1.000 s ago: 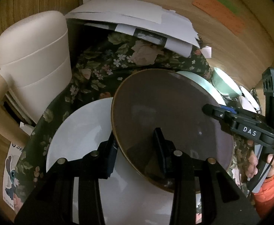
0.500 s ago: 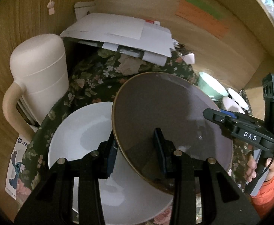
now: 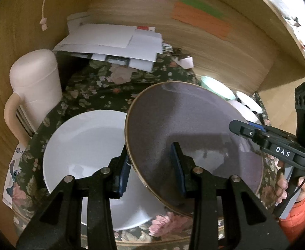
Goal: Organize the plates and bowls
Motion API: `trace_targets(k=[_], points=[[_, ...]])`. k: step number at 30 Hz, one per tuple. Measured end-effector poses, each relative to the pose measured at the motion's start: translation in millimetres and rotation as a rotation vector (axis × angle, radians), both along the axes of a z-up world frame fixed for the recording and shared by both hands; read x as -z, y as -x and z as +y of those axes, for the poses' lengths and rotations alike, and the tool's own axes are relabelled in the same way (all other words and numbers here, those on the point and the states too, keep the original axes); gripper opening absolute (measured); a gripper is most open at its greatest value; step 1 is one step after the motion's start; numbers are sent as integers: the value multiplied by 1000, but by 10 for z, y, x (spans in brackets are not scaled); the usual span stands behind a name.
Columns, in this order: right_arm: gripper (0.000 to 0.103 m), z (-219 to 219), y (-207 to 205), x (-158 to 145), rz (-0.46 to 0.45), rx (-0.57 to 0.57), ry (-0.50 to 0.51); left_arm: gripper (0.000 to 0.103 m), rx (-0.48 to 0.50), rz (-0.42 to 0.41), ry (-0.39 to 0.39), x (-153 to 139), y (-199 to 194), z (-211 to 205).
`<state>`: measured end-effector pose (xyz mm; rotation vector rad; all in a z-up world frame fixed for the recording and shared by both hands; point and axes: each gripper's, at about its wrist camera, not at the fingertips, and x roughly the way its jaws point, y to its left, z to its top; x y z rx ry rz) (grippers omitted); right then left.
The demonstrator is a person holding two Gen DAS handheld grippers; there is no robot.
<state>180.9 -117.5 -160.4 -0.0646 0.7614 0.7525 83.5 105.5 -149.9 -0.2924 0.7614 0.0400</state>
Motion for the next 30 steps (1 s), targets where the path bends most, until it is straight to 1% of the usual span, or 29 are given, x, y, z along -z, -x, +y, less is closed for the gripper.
trace_targets(k=[11,20,30], points=[[32,-373,151,5,11,55,-11,37,54,-14,4,-38,124,-323],[32,-669,245,83,26,105,-16,37,100,12,16,61,123,-571],[32,-908,252,307,83,147,-12,37,137,60,27,231,55,-775]])
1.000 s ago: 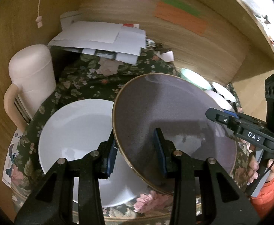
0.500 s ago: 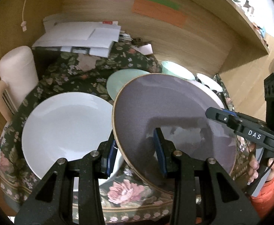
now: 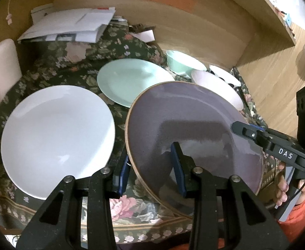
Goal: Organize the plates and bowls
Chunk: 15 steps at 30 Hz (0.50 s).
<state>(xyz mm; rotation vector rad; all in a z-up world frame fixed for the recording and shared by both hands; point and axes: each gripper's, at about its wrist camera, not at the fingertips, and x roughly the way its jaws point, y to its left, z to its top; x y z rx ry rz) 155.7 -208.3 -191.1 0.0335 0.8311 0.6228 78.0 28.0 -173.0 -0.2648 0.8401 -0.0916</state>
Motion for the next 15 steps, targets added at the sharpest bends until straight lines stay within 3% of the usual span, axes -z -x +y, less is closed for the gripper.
trace_targets(k=[15], points=[[32,-231,-109,311,80,61,8,37,55,84,-21,303,-240,-250]])
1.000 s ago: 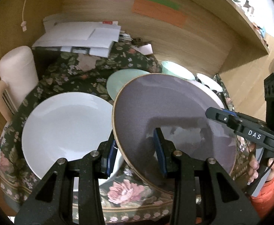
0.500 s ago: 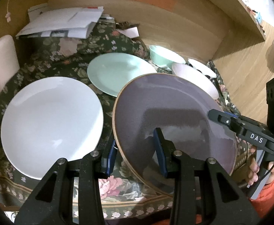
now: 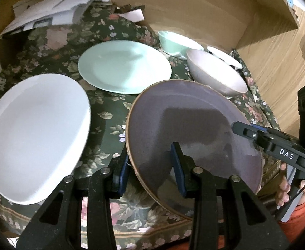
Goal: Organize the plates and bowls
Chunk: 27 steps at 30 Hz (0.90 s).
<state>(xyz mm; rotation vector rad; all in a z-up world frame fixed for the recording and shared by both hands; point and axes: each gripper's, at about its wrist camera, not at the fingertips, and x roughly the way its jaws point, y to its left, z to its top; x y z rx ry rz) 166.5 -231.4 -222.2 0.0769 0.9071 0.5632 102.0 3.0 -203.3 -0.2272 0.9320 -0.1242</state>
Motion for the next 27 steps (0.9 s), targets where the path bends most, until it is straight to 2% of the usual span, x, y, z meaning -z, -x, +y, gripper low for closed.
trace_targets(k=[7,22,25,27], points=[[32,-39,-72,93,26,20,-1,37,16,14,-13,76,-80,-70],[34,35,-48,68,-2,40,59,37,24,13,-12,128,-141,-49],[38,46,7,0,-31,42,79,38,15,5,-18,109,-121,-33],[44,53,60,-58,-52,39,84,44,6,-4,-20,86,-97,-7]])
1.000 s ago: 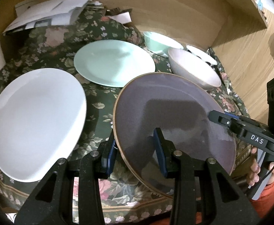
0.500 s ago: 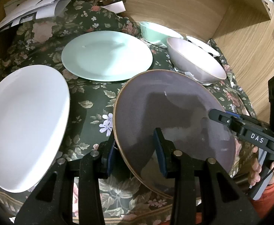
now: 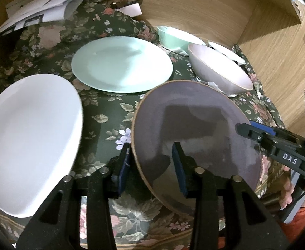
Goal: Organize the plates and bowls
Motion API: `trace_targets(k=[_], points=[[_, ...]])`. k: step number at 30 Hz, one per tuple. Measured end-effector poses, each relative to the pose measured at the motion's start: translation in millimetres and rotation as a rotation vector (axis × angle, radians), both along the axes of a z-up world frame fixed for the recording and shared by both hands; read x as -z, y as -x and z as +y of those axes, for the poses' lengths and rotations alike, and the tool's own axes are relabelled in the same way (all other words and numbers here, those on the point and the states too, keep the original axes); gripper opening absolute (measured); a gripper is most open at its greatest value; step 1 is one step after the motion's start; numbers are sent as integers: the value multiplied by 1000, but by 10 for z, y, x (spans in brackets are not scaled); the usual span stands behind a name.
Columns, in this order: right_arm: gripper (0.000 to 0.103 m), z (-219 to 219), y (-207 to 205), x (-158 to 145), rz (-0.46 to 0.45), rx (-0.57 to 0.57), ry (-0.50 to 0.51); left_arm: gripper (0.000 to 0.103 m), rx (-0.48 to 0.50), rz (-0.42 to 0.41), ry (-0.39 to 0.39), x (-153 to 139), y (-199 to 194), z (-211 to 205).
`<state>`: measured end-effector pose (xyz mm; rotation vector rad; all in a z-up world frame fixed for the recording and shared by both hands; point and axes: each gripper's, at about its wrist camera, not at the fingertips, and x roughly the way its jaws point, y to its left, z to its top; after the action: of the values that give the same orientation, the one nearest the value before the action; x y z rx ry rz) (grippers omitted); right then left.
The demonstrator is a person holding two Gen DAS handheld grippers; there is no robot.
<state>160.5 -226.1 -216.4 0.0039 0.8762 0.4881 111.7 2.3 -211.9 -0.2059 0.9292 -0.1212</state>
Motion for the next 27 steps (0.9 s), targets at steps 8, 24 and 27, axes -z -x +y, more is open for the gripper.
trace_targets(k=[8,24,27], points=[[58,123,186,-282,-101,-23,4,60,-45,-90,-26,-219,187,141],[63,946,329,-520,-176,-221,-53,77,-241,-199,-92,-581,650,917],[63,1130,320,-491,-167,-261,-56,78,-293,-187,-99,-564,727,1117]])
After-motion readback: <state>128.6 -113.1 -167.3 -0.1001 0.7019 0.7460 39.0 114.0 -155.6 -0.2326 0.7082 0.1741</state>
